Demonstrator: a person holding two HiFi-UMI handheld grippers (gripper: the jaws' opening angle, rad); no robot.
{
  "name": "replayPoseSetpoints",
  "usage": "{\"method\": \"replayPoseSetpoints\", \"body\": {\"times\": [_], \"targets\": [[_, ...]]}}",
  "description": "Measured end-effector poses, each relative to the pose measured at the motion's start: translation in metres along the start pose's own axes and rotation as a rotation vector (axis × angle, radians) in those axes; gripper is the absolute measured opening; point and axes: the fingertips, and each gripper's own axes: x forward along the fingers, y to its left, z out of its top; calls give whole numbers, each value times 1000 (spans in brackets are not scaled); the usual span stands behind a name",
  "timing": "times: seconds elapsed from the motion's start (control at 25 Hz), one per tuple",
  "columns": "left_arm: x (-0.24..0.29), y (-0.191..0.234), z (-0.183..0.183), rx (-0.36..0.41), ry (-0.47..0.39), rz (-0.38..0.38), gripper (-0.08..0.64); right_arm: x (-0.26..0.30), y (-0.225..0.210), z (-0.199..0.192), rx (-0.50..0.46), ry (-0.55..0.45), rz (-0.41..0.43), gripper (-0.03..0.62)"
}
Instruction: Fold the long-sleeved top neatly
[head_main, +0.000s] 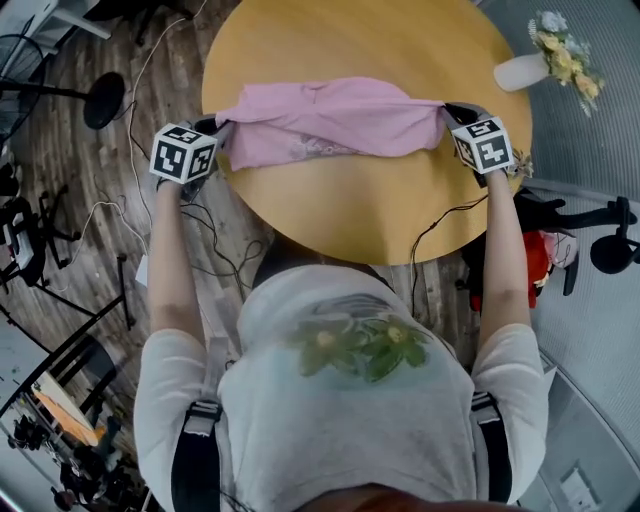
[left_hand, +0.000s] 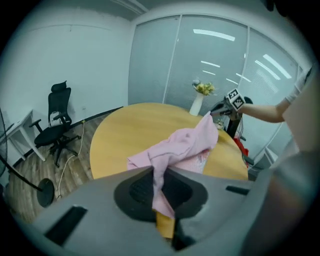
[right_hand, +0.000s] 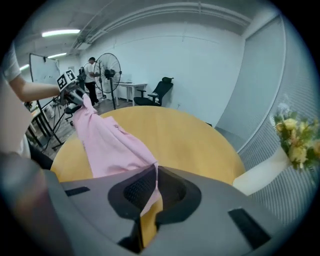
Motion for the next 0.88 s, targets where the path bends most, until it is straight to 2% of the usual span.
{"method": "replayPoseSetpoints", "body": {"times": [0.08,0.16,0.32,0.52,0.8,0.88], "targets": [[21,17,0,23,62,2,18,28,-12,8,59,29,14,26],[40,30,0,14,95,-11,18,55,-22,10,100,69,11,26],[74,56,1,-75,98,-33,18,99,-38,-1,172,168,-10,28],[111,76,-6,-150,120,-13,45,137,-44,-24,211,276,-41,28],[131,88,-15,-277,128,9,116,162,-45,-36,278,268,-50,28],[129,91,-15,-307,124,29,124,160,-46,-32,335,236,-28,30]]}}
